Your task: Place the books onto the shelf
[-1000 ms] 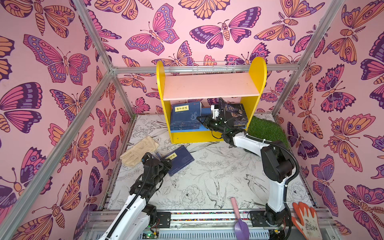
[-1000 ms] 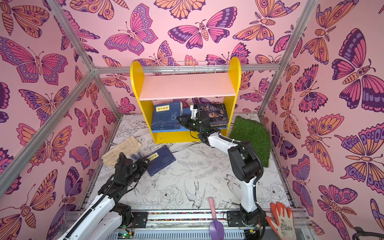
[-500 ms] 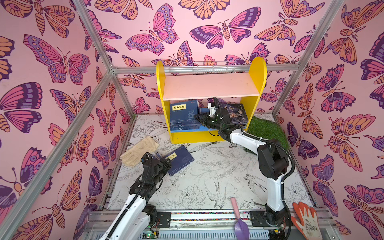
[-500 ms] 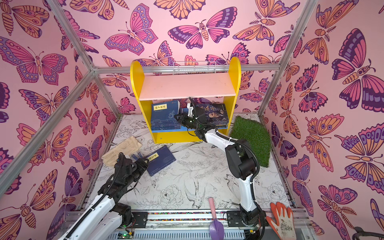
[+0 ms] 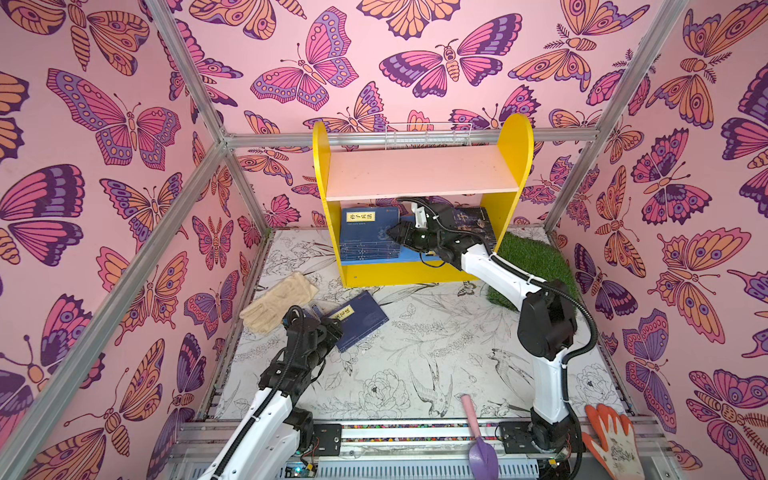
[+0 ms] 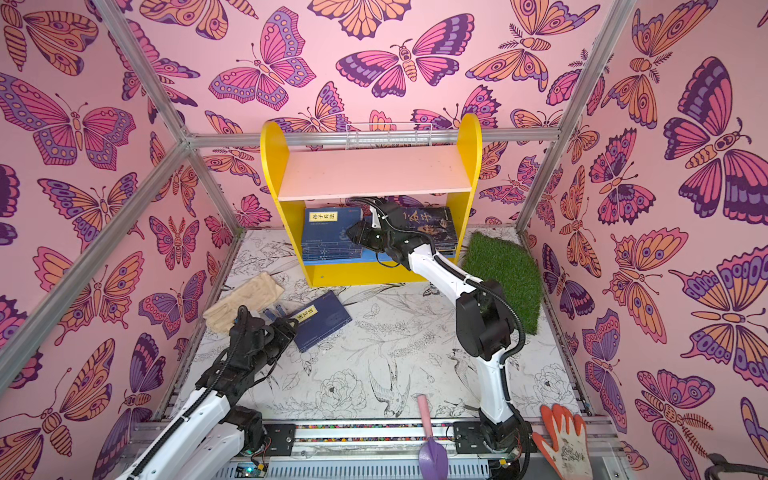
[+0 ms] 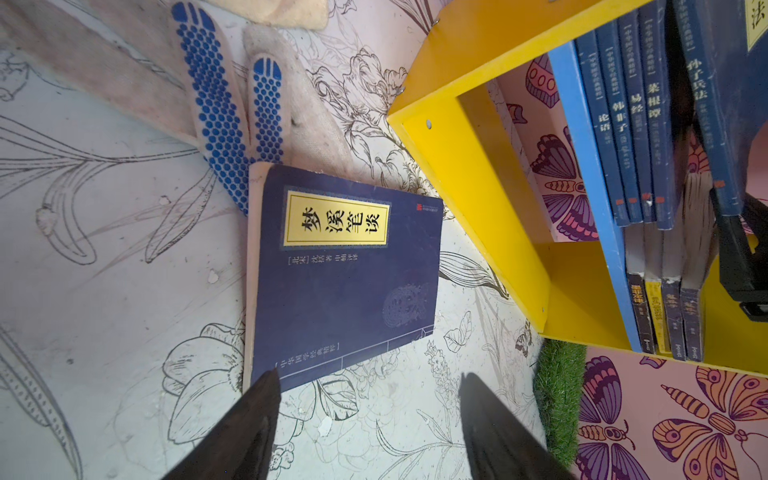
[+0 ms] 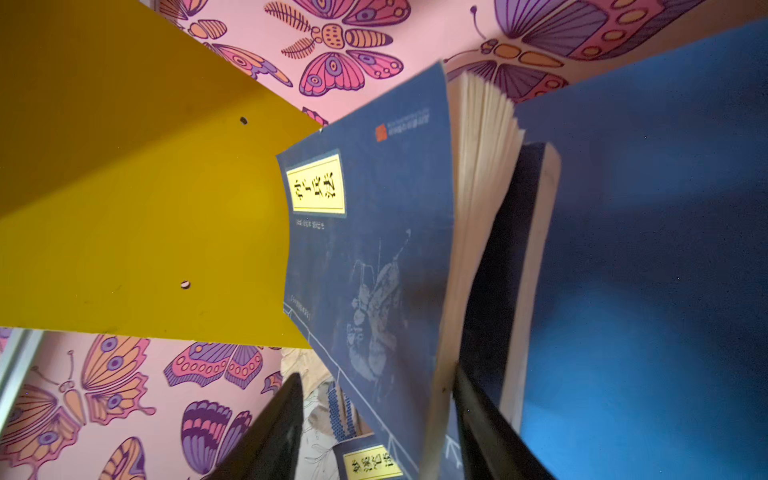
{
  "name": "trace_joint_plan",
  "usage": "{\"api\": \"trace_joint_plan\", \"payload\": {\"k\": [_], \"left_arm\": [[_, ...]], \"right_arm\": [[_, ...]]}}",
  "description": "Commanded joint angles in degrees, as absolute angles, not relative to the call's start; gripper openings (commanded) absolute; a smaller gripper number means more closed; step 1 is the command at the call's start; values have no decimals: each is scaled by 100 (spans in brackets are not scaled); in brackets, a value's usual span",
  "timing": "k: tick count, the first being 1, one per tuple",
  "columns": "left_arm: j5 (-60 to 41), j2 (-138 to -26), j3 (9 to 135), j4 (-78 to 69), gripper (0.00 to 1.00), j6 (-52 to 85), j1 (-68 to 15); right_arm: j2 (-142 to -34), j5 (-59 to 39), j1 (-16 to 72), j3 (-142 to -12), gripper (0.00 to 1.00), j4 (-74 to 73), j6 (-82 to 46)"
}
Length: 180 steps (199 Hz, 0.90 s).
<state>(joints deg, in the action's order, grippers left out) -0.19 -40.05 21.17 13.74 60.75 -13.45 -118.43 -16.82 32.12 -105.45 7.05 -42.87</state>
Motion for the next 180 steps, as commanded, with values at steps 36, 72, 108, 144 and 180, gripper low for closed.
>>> {"api": "trace_joint_plan", "payload": {"k": [36,72,108,144,180], "left_arm": [[63,-4160,2288,1781,70,6161,-1314],[76,-4584,2380,1991,70,6152,-1268],[-171,-5318,2457,1768,70,6024,-1166],[-215,-5905,2452,1246,69,5858,-1109],[-176,-6521,2591,990,68,5706,-1083]], "right_arm": [[-11277,-854,3199,-10336,60,1308,-3455],[-10253,-1130,3326,-8764,59,708,-3226],[-9614,-1391,3770,-7439,59,777,-2661],[-9987,-1799,4181,-6921,59,607,-2619],[-10874,-1982,4268,-7337,58,628,-2775]]}}
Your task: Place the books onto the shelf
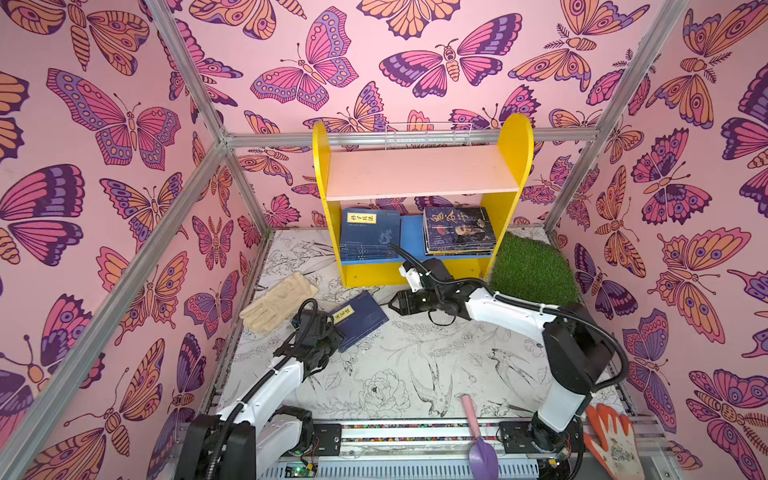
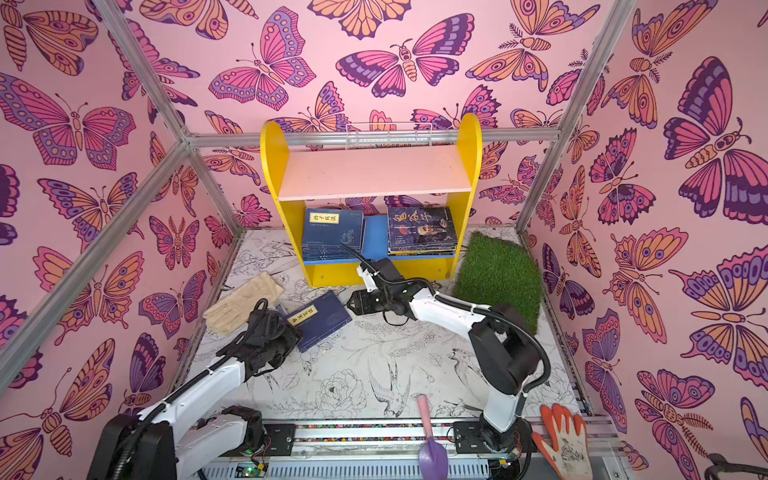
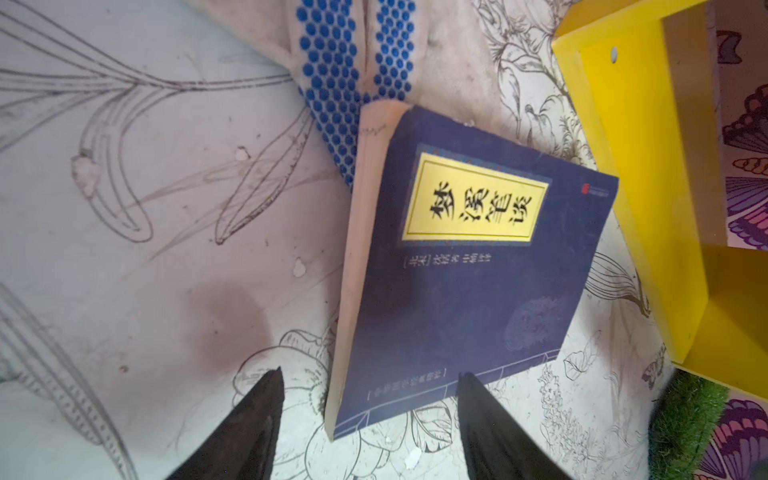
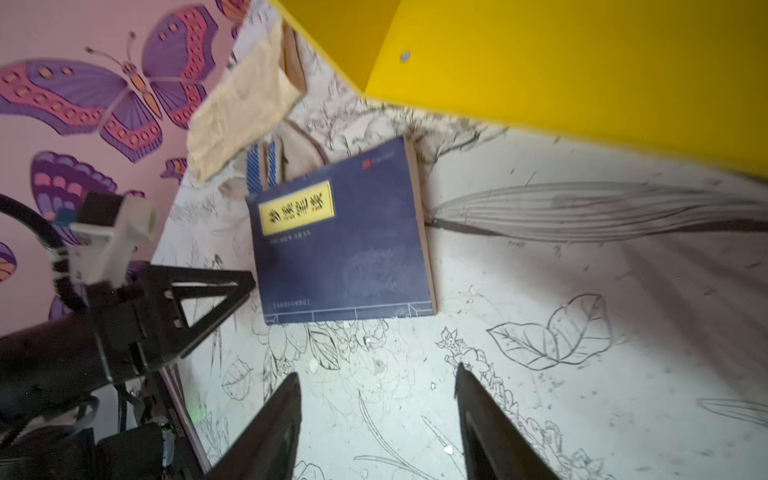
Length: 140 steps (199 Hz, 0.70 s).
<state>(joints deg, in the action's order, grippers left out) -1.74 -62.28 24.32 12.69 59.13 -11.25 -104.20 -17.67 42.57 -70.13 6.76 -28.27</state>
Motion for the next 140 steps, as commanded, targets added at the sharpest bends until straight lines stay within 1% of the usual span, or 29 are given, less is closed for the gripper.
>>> {"api": "trace_joint_plan", "payload": {"k": [1,44,75,104,126,140], "left_arm": [[-176,-6539,2592,987,68,5701,-1082],[-211,-7025,2690,865,67,5599,-1077],[-218,-7154,2634,811,67,5599,-1075],[-280,-7203,2523,680,67,5643,-1080],[-527,-7182,2436,468,66,5610,-1075],[-819,-7085,2367,170,59,5598,-1072]], "right_arm": [[-10899,-1984,4266,-7356,58,626,-2772],[-11799,-1955,4268,-8087,58,809,-2681],[-12198,-1989,4291,-8334,58,792,-2713],[-12296,-2314,4435,-8286,56,630,-2698],[-12182,-2810,4513,-8013,54,227,-2816],[-12019,-3080,4525,-7739,54,-203,-2987]]}}
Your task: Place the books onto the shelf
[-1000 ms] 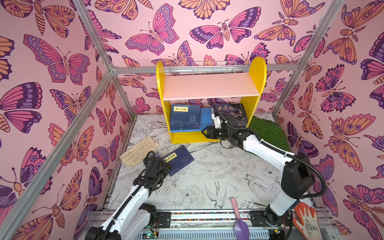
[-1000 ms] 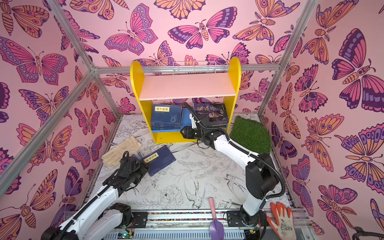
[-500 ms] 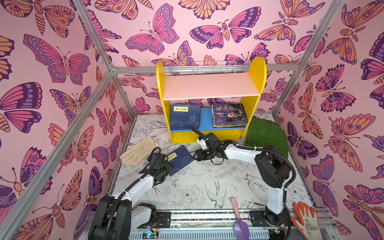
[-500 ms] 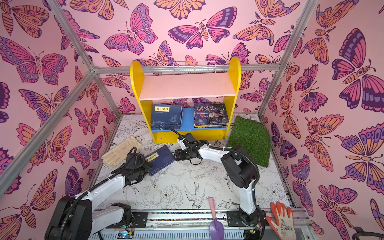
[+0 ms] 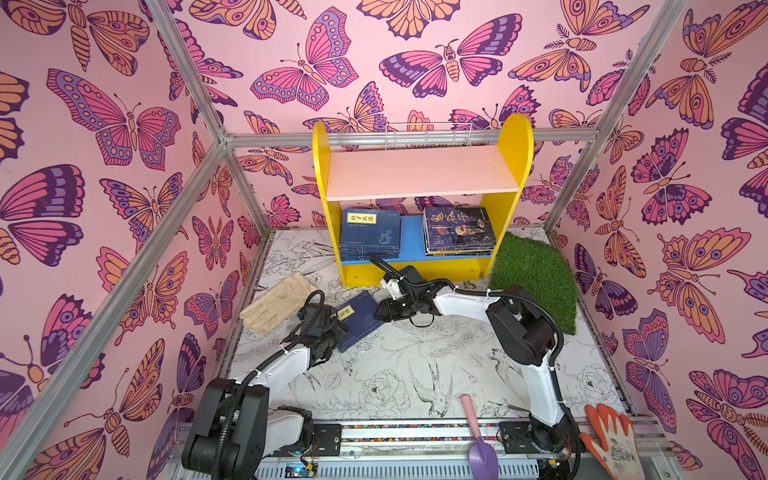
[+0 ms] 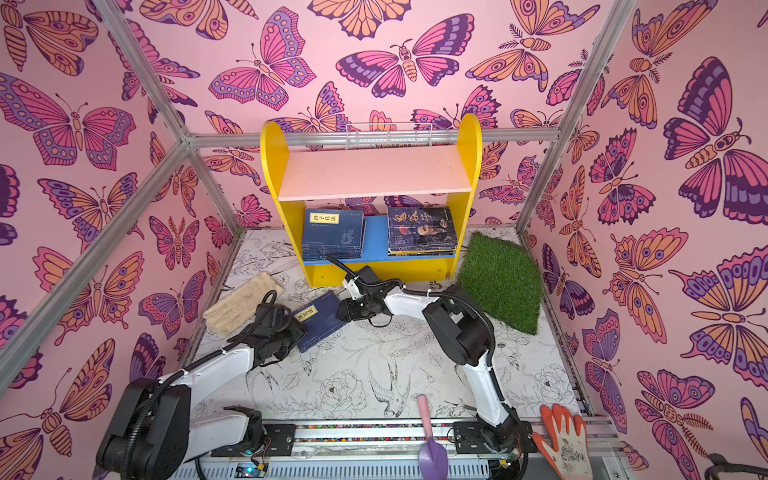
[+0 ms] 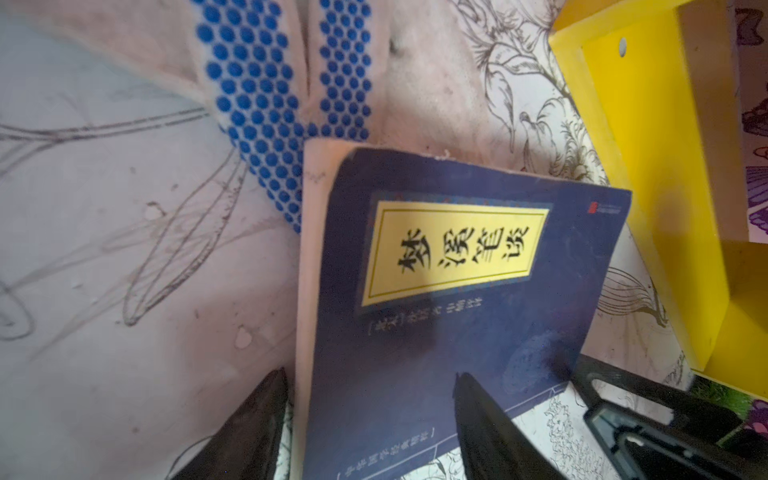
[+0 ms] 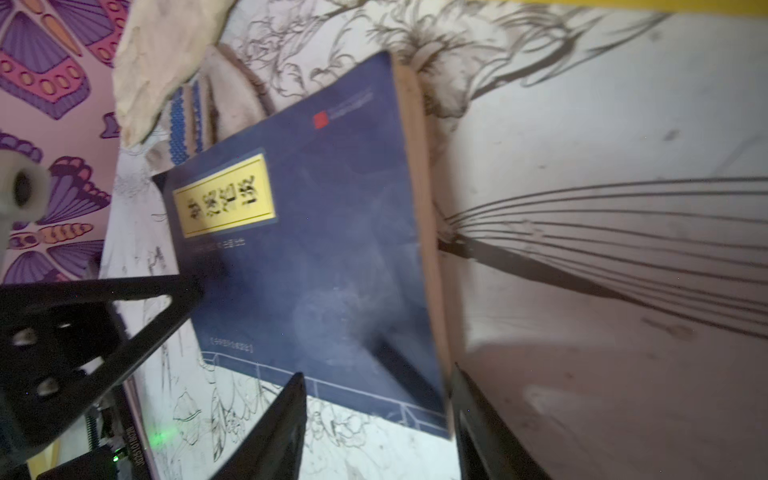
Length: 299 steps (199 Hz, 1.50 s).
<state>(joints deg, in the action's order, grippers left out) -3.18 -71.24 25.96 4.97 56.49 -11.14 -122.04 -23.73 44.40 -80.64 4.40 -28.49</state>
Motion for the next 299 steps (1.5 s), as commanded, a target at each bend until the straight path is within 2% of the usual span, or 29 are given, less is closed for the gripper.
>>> {"api": "trace_joint_plan", "payload": {"k": [1,35,49,118,154,193,256,299], "left_arm": [[-844,-7071,2357,142,59,5599,-1072],[-1526,-6566,2231,-474,44,5636,-1079],[-1685,-6286,2258,-503,34,5587,-1081],[-1961,-5251,2332,-475,0,5587,-1091],[-2043,-4914,2339,-475,0,5642,-1091],[-2189,-4517,2315,-783,0,5703,-1091],[-2512,-4397,2294,-1153,0,5751,-1097],[-2634,-4263,2318,-1299,0,5782,-1092]], "right_arm": [[-12004,-3091,4526,-7719,54,-233,-3001],[-11515,-3339,4518,-7298,53,-651,-3207],[-11324,-3369,4526,-7163,53,-789,-3298],[-10774,-3505,4509,-6766,52,-1455,-3830],[-10382,-3506,4414,-6497,52,-1701,-3994],[-10044,-3568,4076,-5836,53,-2625,-4641],[-10094,-3654,3822,-5358,53,-3816,-5481],[-10185,-3623,3605,-5101,58,-4373,-5876]]}}
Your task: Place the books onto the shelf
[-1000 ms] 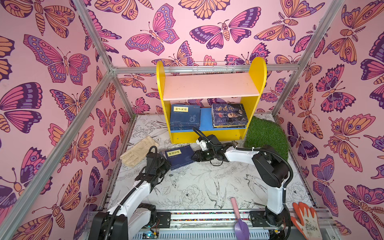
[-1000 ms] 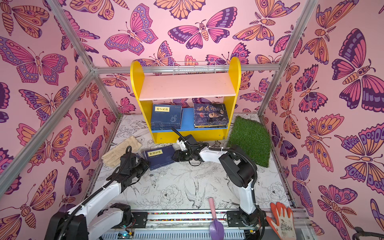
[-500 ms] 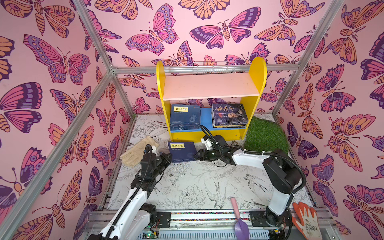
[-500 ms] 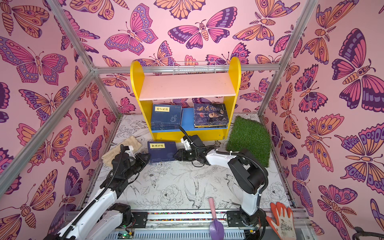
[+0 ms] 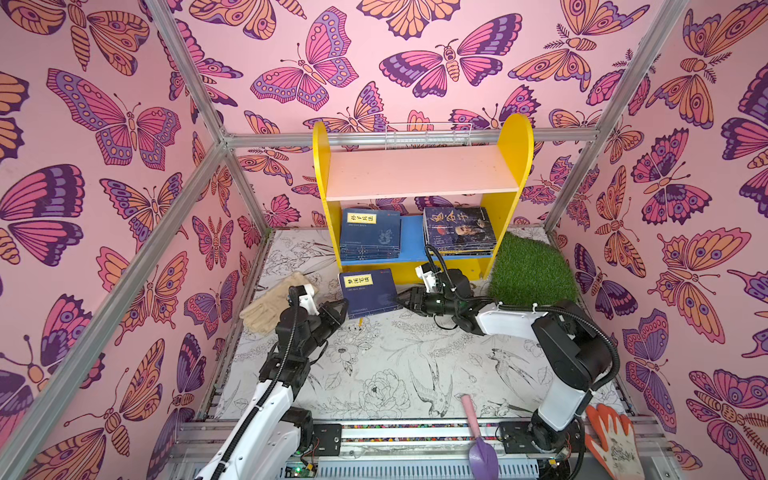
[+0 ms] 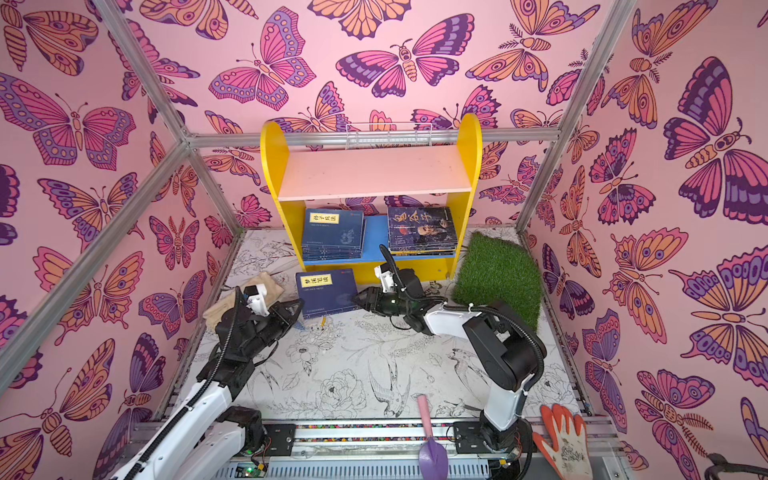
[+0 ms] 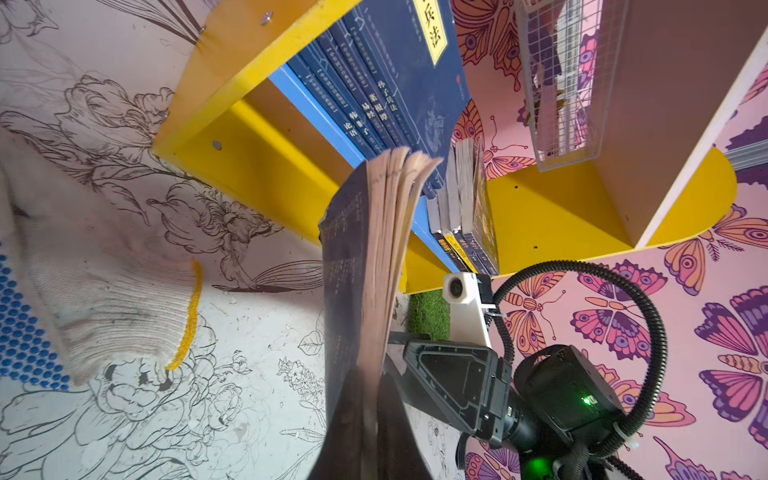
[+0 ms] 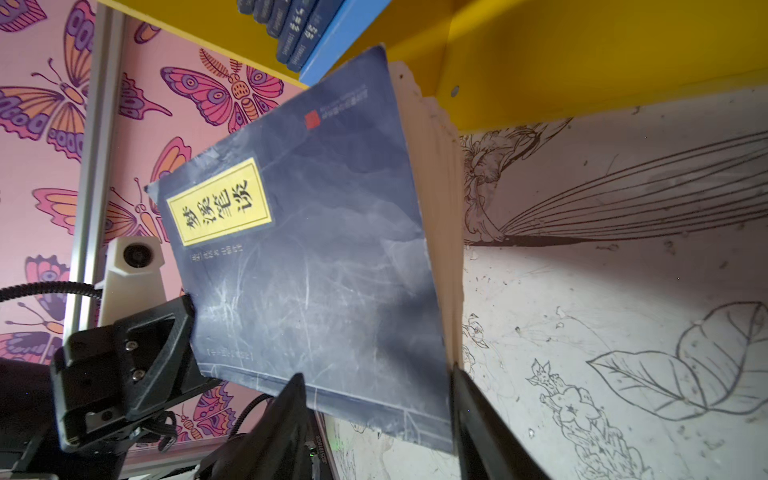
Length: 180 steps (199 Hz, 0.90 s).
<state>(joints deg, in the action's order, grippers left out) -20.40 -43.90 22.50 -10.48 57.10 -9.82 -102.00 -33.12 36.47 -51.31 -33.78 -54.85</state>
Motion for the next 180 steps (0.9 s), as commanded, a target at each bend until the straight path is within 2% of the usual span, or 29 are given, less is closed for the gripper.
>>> {"api": "trace_joint_plan", "payload": {"k": [1,72,122,180], "left_arm": [[-2636,-4258,2315,-1305,0,5787,-1095],[-2751,-4157,2303,-1497,0,5867,-1084],[-2952,-4248,2268,-1585,0,5813,-1084],[-2971,-4131,2307,-1793,0,5862,-1082]], "right_arm": [[-10182,-3622,3595,-5099,58,-4375,-5874],[-10344,-3589,3489,-5024,60,-4368,-5888],[-10394,-3784,3527,-5005,55,-4686,-5936],[-10604,-3599,3440,-4789,56,-5170,-6257]]}}
